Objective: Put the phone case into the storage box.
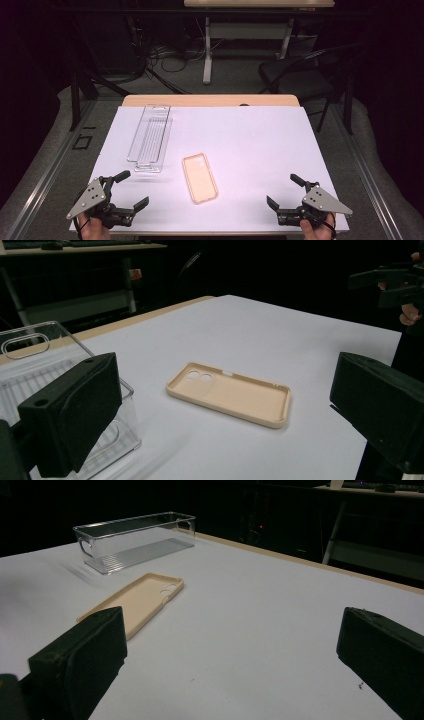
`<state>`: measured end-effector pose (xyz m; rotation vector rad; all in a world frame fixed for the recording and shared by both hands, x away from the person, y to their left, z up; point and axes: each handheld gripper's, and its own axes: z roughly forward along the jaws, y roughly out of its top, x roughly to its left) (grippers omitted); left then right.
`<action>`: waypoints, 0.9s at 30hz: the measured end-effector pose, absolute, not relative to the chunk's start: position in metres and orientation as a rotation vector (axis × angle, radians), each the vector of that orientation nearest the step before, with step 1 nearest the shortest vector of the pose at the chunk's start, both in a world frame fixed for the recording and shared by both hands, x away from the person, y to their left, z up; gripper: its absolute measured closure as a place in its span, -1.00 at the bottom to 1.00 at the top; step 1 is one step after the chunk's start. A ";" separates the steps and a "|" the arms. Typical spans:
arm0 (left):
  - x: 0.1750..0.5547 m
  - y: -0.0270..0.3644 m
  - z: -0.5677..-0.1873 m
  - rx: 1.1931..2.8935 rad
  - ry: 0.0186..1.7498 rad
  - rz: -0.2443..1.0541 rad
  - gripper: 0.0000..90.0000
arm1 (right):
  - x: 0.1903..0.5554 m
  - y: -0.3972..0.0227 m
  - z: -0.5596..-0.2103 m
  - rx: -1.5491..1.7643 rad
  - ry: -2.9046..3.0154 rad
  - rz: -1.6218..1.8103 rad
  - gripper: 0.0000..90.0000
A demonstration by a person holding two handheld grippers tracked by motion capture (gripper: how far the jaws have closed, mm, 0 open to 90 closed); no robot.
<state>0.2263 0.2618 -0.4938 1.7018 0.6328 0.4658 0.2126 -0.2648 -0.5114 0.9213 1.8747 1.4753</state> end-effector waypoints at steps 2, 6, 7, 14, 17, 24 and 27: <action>0.226 0.262 -0.494 1.703 0.634 0.465 -0.99 | 0.213 -0.264 -0.511 0.923 1.870 1.479 -1.00; 0.227 0.262 -0.495 1.705 0.634 0.463 -0.99 | 0.213 -0.264 -0.512 0.913 1.879 1.484 -1.00; 0.227 0.262 -0.494 1.709 0.634 0.458 -0.99 | 0.213 -0.264 -0.512 0.908 1.882 1.487 -1.00; 0.229 0.260 -0.495 1.717 0.658 0.442 -0.99 | 0.214 -0.261 -0.514 0.914 1.922 1.462 -1.00; 0.230 0.259 -0.494 1.722 0.670 0.440 -0.99 | 0.215 -0.260 -0.514 0.921 1.928 1.446 -1.00; 0.233 0.255 -0.496 1.761 0.711 0.415 -0.99 | 0.218 -0.257 -0.516 0.924 1.972 1.434 -1.00; 0.236 0.253 -0.497 1.790 0.737 0.400 -0.99 | 0.219 -0.255 -0.517 0.926 2.001 1.420 -1.00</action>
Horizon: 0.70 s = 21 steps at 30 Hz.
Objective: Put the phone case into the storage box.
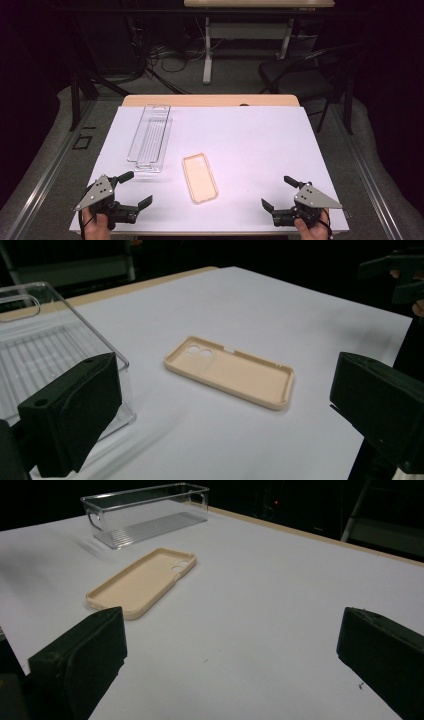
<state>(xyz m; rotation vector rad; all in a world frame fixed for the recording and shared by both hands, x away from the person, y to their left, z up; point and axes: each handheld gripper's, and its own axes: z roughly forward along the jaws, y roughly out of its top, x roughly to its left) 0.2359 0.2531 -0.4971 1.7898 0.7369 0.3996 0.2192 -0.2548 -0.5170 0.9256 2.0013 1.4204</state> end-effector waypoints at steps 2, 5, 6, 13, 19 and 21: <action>0.238 0.251 -0.498 1.814 0.756 0.393 -0.99 | 0.220 -0.253 -0.518 0.926 2.023 1.400 -1.00; 0.240 0.248 -0.501 1.868 0.781 0.377 -0.99 | 0.225 -0.250 -0.521 0.963 2.090 1.329 -1.00; 0.241 0.247 -0.502 1.887 0.784 0.372 -0.99 | 0.226 -0.250 -0.522 0.987 2.105 1.301 -0.99; 0.248 0.243 -0.509 1.986 0.872 0.334 -0.99 | 0.235 -0.252 -0.531 1.166 2.181 1.188 -0.96; 0.255 0.244 -0.509 1.990 0.935 0.211 -0.99 | 0.241 -0.253 -0.534 1.274 2.229 1.146 -0.96; 0.258 0.245 -0.506 1.970 0.957 0.165 -0.99 | 0.242 -0.252 -0.534 1.296 2.233 1.157 -0.97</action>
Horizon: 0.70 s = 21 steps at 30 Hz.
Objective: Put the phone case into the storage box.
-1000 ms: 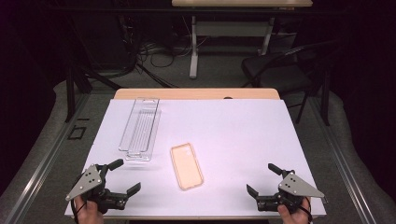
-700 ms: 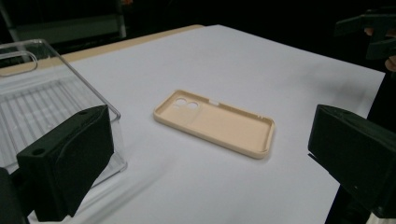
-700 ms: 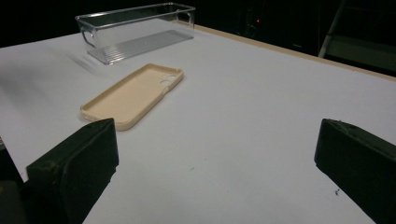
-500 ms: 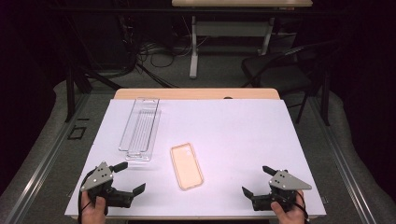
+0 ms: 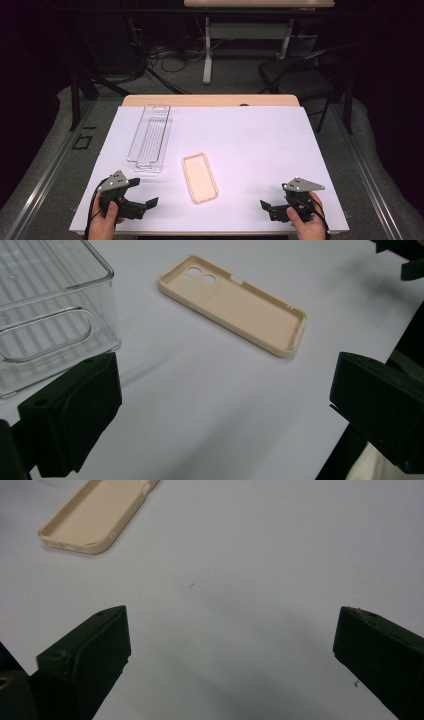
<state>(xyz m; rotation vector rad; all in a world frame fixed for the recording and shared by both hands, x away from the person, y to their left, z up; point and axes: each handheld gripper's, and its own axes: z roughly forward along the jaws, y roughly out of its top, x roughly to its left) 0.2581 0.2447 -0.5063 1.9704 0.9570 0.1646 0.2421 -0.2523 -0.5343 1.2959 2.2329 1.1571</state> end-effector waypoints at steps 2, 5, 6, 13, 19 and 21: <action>0.262 0.246 -0.503 1.958 0.982 0.120 -0.99 | 0.244 -0.252 -0.534 1.313 2.241 1.168 -0.99; 0.269 0.248 -0.500 1.942 1.005 0.063 -0.99 | 0.249 -0.251 -0.529 1.318 2.271 1.169 -0.99; 0.271 0.247 -0.499 1.944 1.008 0.051 -0.99 | 0.249 -0.251 -0.529 1.318 2.271 1.169 -0.99; 0.287 0.242 -0.484 1.983 1.013 0.050 -0.99 | 0.260 -0.247 -0.515 1.309 2.291 1.172 -1.00; 0.302 0.236 -0.467 1.994 1.047 0.075 -0.99 | 0.272 -0.242 -0.502 1.307 2.283 1.201 -1.00; 0.307 0.234 -0.461 1.979 1.050 0.093 -0.99 | 0.278 -0.239 -0.496 1.303 2.280 1.220 -1.00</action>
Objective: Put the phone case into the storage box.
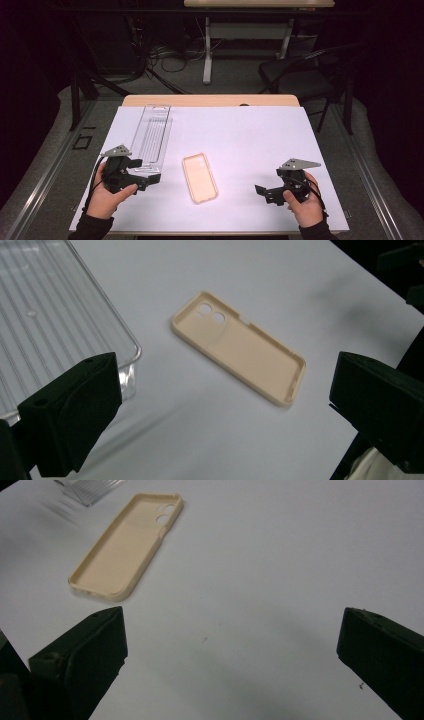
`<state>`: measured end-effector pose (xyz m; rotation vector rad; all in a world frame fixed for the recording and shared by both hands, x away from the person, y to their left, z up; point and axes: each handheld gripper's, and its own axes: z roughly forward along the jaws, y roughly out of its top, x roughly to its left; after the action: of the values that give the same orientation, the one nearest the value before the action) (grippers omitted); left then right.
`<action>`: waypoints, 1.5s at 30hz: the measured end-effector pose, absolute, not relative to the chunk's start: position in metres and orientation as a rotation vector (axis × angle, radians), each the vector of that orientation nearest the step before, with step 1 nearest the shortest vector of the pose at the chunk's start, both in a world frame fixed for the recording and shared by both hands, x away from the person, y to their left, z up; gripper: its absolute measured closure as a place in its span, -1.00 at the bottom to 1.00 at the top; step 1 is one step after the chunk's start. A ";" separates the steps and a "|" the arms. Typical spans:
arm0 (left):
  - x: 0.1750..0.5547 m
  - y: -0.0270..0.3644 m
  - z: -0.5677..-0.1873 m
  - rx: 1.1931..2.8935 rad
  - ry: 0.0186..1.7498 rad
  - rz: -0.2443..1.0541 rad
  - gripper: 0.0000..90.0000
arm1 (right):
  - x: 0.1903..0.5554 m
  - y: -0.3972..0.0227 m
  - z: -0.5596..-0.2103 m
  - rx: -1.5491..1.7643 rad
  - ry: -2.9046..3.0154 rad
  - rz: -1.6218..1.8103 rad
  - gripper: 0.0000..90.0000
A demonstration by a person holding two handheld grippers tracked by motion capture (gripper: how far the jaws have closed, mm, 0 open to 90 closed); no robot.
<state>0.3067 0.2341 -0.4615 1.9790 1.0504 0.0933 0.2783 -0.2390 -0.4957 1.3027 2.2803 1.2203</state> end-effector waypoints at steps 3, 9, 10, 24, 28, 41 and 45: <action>0.315 0.230 -0.454 1.974 1.047 0.100 -0.99 | 0.283 -0.236 -0.491 1.286 2.285 1.230 -1.00; 0.329 0.218 -0.443 1.983 1.051 0.138 -0.99 | 0.296 -0.224 -0.477 1.272 2.277 1.238 -1.00; 0.331 0.217 -0.441 1.979 1.048 0.142 -0.99 | 0.298 -0.221 -0.474 1.264 2.270 1.240 -1.00; 0.354 0.199 -0.419 1.974 1.046 0.184 -0.99 | 0.317 -0.192 -0.463 1.177 2.308 1.239 -0.86; 0.358 0.194 -0.418 2.009 1.038 0.197 -0.99 | 0.318 -0.189 -0.462 1.151 2.323 1.237 -0.80; 0.360 0.204 -0.424 1.989 1.053 0.249 -0.95 | 0.325 -0.177 -0.457 0.996 2.449 1.110 -0.46; 0.360 0.206 -0.424 1.991 1.054 0.264 -0.95 | 0.327 -0.173 -0.457 0.955 2.465 1.080 -0.46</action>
<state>0.3601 0.2062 -0.4239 1.9908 1.0541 0.2643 0.3270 -0.1728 -0.4573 0.9551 2.4648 1.0798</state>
